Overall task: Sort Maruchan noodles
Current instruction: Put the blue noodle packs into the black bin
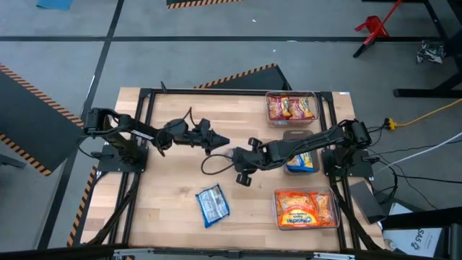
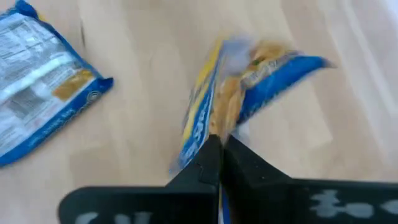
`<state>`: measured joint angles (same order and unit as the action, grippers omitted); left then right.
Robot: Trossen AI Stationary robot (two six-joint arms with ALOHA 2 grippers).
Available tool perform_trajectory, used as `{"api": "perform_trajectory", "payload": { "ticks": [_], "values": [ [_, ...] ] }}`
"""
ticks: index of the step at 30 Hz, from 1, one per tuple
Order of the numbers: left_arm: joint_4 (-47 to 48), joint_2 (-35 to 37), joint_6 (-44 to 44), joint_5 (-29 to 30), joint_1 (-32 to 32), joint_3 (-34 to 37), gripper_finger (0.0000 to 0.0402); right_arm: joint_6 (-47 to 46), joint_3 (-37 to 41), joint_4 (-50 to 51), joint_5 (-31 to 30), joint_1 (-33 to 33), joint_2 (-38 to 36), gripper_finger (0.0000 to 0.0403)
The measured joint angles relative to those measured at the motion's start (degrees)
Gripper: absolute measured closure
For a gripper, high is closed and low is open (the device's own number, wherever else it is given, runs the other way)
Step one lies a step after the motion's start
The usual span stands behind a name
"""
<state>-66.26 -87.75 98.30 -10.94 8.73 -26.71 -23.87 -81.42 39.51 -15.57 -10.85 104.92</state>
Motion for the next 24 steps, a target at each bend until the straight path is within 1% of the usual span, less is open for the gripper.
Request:
{"api": "perform_trajectory", "payload": {
  "ticks": [2,5,7,10,14,16,18,21,22,24],
  "values": [
    [-0.9,0.0,-0.1,-2.2,1.1,0.0,0.0355,-2.7,0.0,2.1,1.5,0.0,-0.5,0.0402],
    [-1.4,-0.1,-1.3,-2.8,3.0,0.1,0.0355,-5.6,0.0,4.7,3.3,0.0,-1.8,0.0402],
    [-2.4,-0.1,-1.4,-3.8,4.3,0.1,0.0355,-5.9,0.0,4.5,3.8,0.0,-3.3,0.0402],
    [-2.9,-0.1,-3.1,-6.4,5.8,0.1,0.0354,-6.1,-0.1,5.0,3.8,0.0,-5.0,0.0402],
    [-4.3,-0.1,-4.4,-10.2,7.5,0.1,0.0354,-8.8,-0.1,6.3,3.8,0.0,-8.4,0.0402],
    [-4.2,-0.1,-5.1,-11.7,8.2,0.1,0.0354,-10.0,-0.1,9.8,3.0,0.1,-10.4,0.0402],
    [-4.2,-0.1,-6.9,-13.4,8.7,0.1,0.0354,-14.0,-0.1,14.5,1.6,0.3,-11.9,0.0401],
    [-3.6,-0.1,-9.9,-15.4,9.0,0.1,0.0354,-19.9,-0.1,22.5,2.4,0.5,-12.6,0.0381],
    [-3.6,-0.1,-10.9,-15.9,9.0,0.1,0.0354,-21.9,0.3,24.0,3.1,0.5,-12.6,0.0367],
    [-3.2,-0.1,-12.9,-16.6,8.9,0.1,0.0354,-26.4,2.5,23.4,6.0,0.4,-12.7,0.0331]
  ]
}}
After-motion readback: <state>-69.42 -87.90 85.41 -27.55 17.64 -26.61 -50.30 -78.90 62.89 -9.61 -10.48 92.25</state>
